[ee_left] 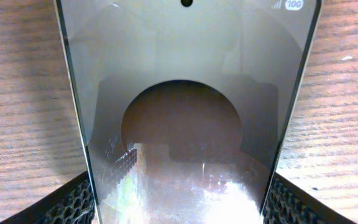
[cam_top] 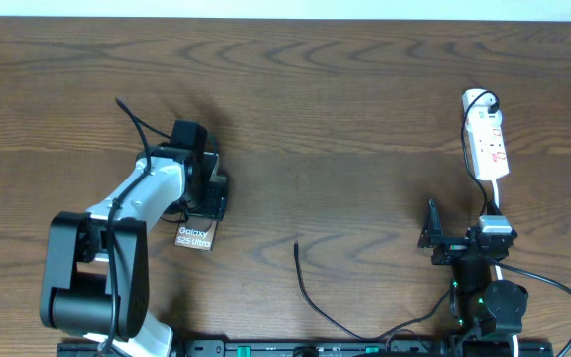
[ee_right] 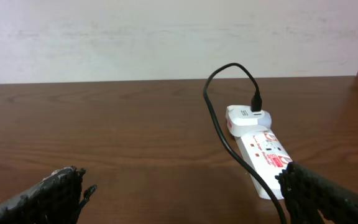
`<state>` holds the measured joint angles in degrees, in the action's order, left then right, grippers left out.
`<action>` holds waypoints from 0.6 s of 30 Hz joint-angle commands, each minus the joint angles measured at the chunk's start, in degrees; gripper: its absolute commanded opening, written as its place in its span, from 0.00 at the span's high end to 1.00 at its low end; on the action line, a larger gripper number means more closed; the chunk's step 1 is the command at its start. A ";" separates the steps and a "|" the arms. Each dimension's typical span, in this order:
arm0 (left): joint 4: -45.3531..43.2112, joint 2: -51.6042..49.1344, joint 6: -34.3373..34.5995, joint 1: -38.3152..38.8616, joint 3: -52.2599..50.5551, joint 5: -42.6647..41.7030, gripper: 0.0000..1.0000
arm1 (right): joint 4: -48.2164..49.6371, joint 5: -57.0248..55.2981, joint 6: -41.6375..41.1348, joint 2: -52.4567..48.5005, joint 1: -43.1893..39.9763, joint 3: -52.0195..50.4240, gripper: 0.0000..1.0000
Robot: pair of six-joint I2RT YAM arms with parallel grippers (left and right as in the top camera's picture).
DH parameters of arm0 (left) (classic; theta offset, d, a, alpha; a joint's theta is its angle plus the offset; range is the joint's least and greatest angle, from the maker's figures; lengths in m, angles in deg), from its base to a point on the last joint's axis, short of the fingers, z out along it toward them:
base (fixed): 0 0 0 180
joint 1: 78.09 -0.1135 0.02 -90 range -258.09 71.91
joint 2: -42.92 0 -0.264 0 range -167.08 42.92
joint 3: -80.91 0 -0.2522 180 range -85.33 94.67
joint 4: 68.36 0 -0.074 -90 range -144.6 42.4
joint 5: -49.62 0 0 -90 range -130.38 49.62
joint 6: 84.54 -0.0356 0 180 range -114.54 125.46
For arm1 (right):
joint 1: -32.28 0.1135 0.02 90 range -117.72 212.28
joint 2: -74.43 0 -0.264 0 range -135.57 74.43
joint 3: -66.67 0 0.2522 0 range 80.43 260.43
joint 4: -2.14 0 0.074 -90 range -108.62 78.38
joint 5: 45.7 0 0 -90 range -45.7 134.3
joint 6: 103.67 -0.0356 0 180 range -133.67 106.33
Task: Plug charger to phone and switch on socket
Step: 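Lift the silver phone with the left gripper and raise it forward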
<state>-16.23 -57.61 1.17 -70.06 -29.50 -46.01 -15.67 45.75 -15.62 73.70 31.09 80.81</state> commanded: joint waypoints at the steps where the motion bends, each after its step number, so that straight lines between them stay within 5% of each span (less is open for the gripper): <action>1: 1.77 -0.55 0.70 -0.22 3.58 -1.16 0.93 | -0.24 -0.46 -0.35 -0.02 0.39 -0.07 0.01; 12: 3.65 -0.50 0.70 -0.22 5.70 -2.60 0.93 | -0.26 -0.46 -0.35 -0.02 0.39 -0.07 0.01; 18: 3.58 -0.50 0.70 -0.22 6.29 -17.14 0.93 | -0.24 -0.46 -0.35 -0.02 0.39 -0.07 0.01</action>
<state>-12.85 -58.13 1.19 -70.10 -25.22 -51.75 -15.67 45.75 -15.62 73.70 31.09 80.81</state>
